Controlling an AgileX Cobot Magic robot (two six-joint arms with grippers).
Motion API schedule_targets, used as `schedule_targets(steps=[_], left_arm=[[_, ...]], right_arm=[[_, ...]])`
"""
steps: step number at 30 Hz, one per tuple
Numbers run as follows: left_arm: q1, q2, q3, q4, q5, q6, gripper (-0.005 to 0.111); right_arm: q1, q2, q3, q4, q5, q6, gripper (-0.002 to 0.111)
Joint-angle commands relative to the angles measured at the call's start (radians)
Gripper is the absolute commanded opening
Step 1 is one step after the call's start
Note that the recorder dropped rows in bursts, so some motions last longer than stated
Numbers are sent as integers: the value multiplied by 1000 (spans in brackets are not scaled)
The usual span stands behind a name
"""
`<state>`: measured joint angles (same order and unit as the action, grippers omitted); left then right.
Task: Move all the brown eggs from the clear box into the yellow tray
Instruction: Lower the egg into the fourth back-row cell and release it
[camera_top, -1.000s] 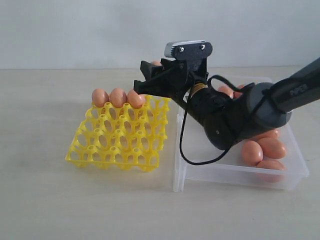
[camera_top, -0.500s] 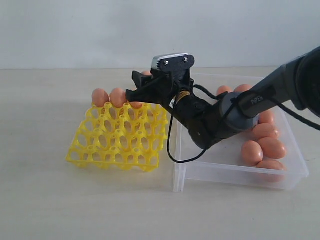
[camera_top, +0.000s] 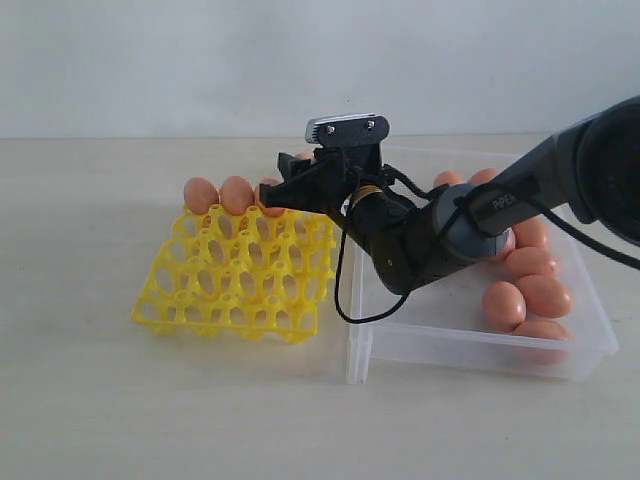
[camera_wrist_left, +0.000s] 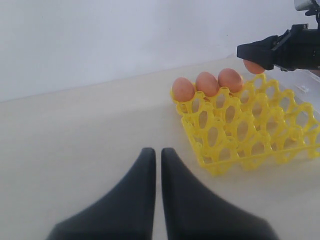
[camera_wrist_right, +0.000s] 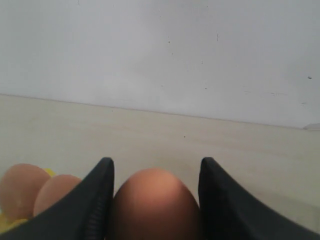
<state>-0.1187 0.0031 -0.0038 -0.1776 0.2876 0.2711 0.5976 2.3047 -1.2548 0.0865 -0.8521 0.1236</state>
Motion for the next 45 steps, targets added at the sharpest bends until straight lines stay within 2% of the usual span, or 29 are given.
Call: schedule_targets(steps=[1, 40, 45], left_arm=[[-6, -3, 4, 2, -4, 0, 4], [-6, -3, 4, 2, -4, 0, 4], [-6, -3, 4, 2, -4, 0, 4]], right_arm=[[-1, 20, -4, 16, -6, -10, 0], [-12, 26, -4, 36, 11, -55, 0], [-12, 26, -4, -15, 12, -55, 0]])
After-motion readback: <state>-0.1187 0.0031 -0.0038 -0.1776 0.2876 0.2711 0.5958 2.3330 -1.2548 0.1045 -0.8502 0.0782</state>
